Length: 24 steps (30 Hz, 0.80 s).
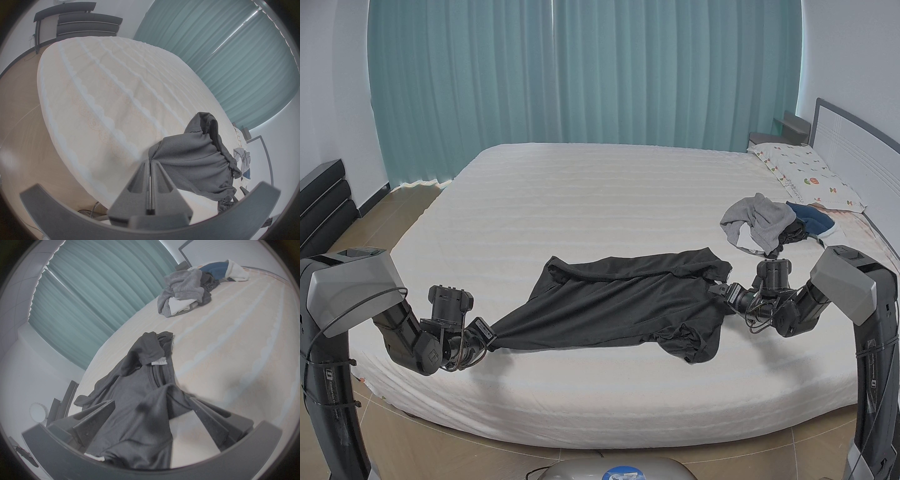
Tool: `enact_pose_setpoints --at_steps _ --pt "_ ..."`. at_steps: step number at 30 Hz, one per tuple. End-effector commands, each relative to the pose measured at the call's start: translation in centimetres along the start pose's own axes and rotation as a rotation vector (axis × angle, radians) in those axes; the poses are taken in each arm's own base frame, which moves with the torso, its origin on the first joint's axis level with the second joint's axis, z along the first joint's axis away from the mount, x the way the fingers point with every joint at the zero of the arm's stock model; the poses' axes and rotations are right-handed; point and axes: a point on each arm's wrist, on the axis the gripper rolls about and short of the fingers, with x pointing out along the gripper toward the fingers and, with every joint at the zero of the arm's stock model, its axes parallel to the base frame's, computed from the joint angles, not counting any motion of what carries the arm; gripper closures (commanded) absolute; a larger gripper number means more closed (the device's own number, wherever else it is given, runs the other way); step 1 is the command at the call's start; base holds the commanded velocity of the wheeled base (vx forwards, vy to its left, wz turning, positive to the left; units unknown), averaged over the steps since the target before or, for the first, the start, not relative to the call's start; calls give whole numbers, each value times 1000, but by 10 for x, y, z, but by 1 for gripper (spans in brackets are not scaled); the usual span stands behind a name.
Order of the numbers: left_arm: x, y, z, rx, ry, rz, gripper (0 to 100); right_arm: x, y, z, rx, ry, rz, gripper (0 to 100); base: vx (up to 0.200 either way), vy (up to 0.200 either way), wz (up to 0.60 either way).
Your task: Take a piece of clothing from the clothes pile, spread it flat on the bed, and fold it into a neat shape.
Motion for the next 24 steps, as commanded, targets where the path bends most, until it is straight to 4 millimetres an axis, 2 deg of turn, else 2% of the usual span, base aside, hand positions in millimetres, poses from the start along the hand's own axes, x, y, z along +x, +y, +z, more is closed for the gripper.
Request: enact_pose_setpoints --at_steps 1,10,14,19,20,24 --pt "0 0 0 0 1 2 100 -42 5 -2 9 81 45 0 0 0 0" --pt "-1 1 -1 2 4 3 100 -47 -1 -40 15 218 -5 0 0 0 0" --pt "-1 1 -1 0 2 4 100 -45 -3 -45 16 233 -12 0 0 0 0" --pt "-1 1 -1 0 4 3 100 -34 7 -54 2 250 11 0 0 0 0" --pt "-1 1 -1 0 3 2 100 -29 10 -55 -4 244 11 100 0 0 0" --pt "-1 1 -1 2 5 4 100 -27 11 -57 -1 276 -14 100 0 0 0"
